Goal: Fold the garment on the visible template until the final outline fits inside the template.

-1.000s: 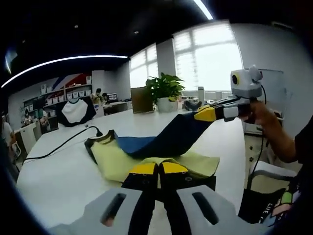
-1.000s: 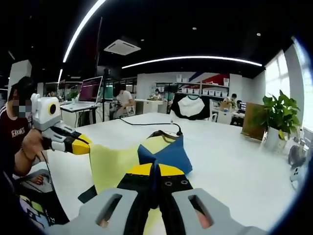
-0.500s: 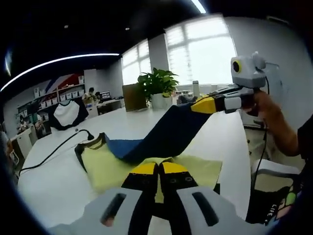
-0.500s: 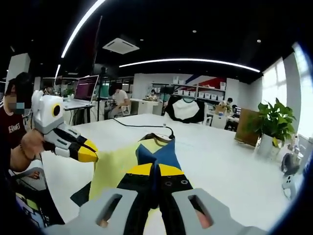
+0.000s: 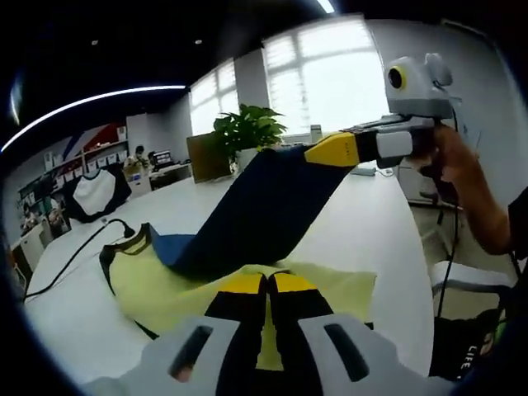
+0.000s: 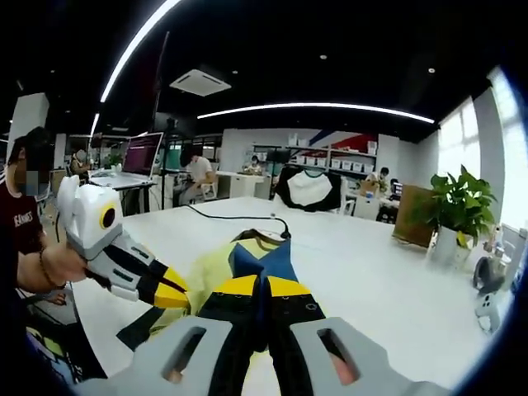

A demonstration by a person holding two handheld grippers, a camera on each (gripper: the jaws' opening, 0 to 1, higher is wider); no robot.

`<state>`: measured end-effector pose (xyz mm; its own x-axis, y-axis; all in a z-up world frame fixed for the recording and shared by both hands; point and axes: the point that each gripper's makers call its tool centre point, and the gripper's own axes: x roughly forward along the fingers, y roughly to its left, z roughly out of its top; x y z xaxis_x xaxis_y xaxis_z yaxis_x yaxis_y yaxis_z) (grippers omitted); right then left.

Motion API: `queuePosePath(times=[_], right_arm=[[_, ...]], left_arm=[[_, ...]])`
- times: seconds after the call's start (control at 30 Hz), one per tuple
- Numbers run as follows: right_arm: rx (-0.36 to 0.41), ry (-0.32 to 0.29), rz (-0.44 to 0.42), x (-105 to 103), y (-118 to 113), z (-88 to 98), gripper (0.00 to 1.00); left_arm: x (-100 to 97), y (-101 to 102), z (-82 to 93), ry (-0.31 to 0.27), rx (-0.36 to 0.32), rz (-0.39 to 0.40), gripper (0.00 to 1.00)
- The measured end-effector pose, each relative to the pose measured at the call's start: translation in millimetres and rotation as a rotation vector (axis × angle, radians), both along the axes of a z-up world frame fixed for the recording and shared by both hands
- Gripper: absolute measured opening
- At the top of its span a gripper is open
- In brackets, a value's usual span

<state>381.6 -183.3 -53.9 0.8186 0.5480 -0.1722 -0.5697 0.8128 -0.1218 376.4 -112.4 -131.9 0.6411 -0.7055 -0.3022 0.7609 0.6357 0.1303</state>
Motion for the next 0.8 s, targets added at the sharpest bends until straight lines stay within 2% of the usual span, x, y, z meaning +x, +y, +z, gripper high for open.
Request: queuePosePath(times=[0.3,0.4,0.5,0.67,0.73,0.8], right_arm=[[0.011,0.003,-0.015,1.4,-3.5,-3.3,0.00],[0.013,0.002,-0.015,0.2,-5.0,-5.5,0.00],[0.041,0.002,-0.013,0.6,-6.7,-5.2,0.00],[0.029,-0.003,-0.024,3.2,-9.9,-8.5,0.00],[0.100,0.015,0.016,0.1,-3.2,-7.7,0.00],[0.079,0.008,0.005,1.0,-6.2,-9.1,0.00]], left_arm=[[-2.6,-12.8,-29.0,0.058,0.019,-0.018,0.02],[-0.3,-13.4,-31.1,0.053,0.002,-0.001,0.02],[0.6,-14.9,-37.2,0.079,0.009,-0.010,0.02],[0.3,-17.7,-45.6,0.106,0.004,-0.012,0.02],[0.8,-18.6,-50.8,0.116,0.011,-0.008,0.02],[1.9,-18.5,-52.9,0.123,0.013,-0.003,0.02]])
